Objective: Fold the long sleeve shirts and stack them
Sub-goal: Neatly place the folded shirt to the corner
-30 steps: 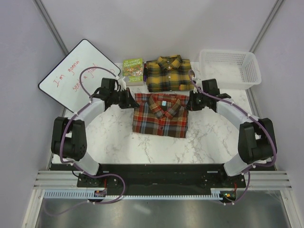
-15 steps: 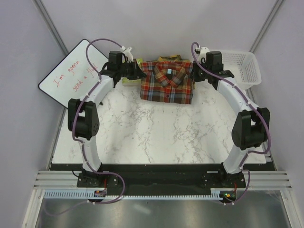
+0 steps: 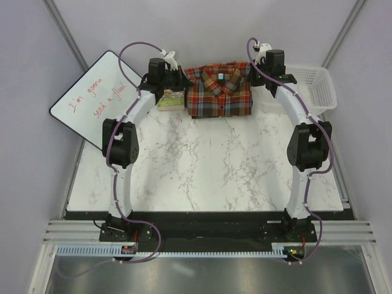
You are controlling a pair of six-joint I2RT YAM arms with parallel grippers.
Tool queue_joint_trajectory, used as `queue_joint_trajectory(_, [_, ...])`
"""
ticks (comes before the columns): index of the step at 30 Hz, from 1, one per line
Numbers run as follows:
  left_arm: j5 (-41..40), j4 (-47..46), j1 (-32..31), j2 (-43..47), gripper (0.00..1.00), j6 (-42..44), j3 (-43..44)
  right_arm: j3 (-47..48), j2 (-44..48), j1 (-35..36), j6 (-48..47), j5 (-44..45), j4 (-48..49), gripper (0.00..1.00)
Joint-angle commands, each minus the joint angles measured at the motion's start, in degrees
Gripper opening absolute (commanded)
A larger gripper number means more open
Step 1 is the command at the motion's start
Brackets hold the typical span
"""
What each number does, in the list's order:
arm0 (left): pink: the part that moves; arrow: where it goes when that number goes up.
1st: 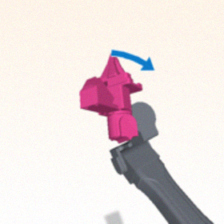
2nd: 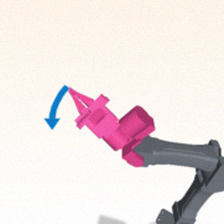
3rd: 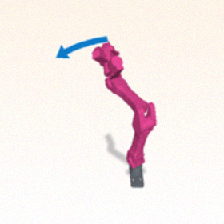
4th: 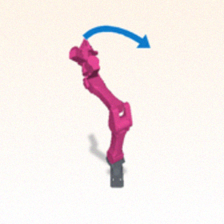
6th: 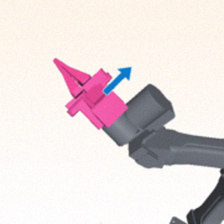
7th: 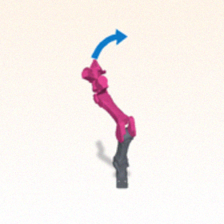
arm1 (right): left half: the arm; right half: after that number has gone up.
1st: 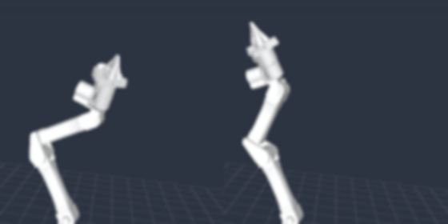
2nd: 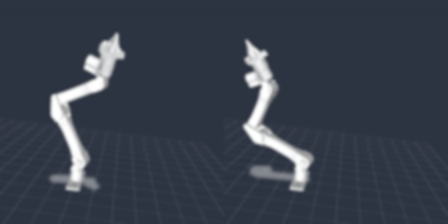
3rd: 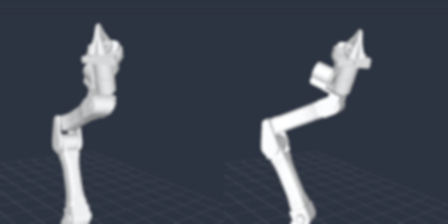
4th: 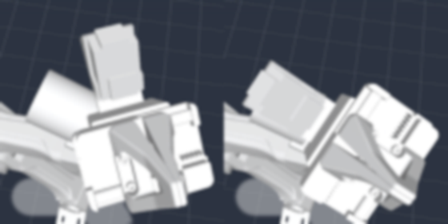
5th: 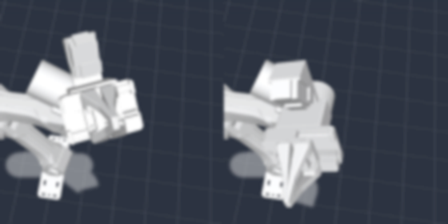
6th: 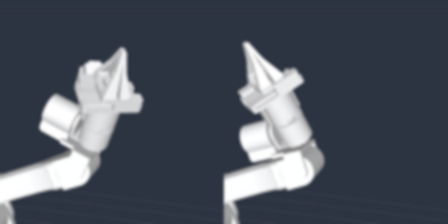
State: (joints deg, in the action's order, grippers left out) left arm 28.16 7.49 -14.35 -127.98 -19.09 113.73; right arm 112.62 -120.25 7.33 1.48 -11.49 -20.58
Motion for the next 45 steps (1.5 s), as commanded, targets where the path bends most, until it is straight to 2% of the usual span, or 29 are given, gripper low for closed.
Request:
queue_joint_trajectory(1, [-1.8, -5.4, 0.0, -1.7, 0.02, -2.3, 2.1, 6.6, -2.5, -0.3, 0.0, 1.1, 1.3, 0.0])
queue_joint_trajectory(16, [-3.7, -11.0, -0.1, -8.5, 0.02, -0.8, 7.5, 6.2, -6.5, -0.2, -1.0, 3.8, 5.8, 0.0])
queue_joint_trajectory(20, [-4.2, -11.4, -0.2, -10.7, 0.02, -0.8, 9.9, 9.0, -8.9, -0.2, -1.0, 4.5, 7.2, 0.0])
queue_joint_trajectory(26, [-5.2, -12.9, -0.1, -12.5, 0.02, -0.4, 9.8, 8.8, -11.2, -0.1, -0.7, 5.0, 12.3, 0.0])
queue_joint_trajectory(33, [-7.0, -14.8, -0.1, -14.9, 0.02, -0.5, 11.2, 8.7, -13.9, 0.0, -0.4, 6.1, 13.8, 0.0])
queue_joint_trajectory(34, [-7.2, -15.3, -0.1, -15.3, 0.02, -0.4, 11.2, 8.6, -14.1, 0.0, -0.2, 6.3, 14.2, 0.03])
queue_joint_trajectory(35, [-7.3, -15.8, -0.1, -15.8, 0.06, -0.4, 11.7, 8.8, -14.4, 0.0, -0.2, 6.6, 14.8, 0.04])
queue_joint_trajectory(37, [-7.9, -16.4, 0.0, -16.3, 0.18, -0.2, 11.9, 9.8, -15.7, 0.0, -0.2, 6.9, 15.1, 0.14])
queue_joint_trajectory(38, [-8.2, -16.4, 0.0, -16.5, 0.36, -0.2, 12.4, 10.3, -16.2, 0.0, -0.3, 7.2, 15.4, 0.25])
queue_joint_trajectory(39, [-8.6, -16.5, 0.1, -16.5, 0.43, -0.2, 12.5, 11.0, -16.8, 0.1, -0.4, 7.7, 15.4, 0.42])
queue_joint_trajectory(41, [-8.8, -16.5, 0.8, -16.0, 0.51, -0.2, 12.4, 12.0, -16.8, 0.1, -0.6, 8.8, 16.4, 0.55])
queue_joint_trajectory(42, [-9.3, -16.3, 1.0, -14.9, 0.52, -0.3, 12.2, 12.0, -16.0, 0.1, -0.6, 10.1, 16.9, 0.64])
queue_joint_trajectory(45, [-9.6, -16.0, 2.6, -11.3, 0.56, -0.4, 10.6, 11.9, -13.6, 0.1, -1.0, 10.1, 18.6, 0.76])
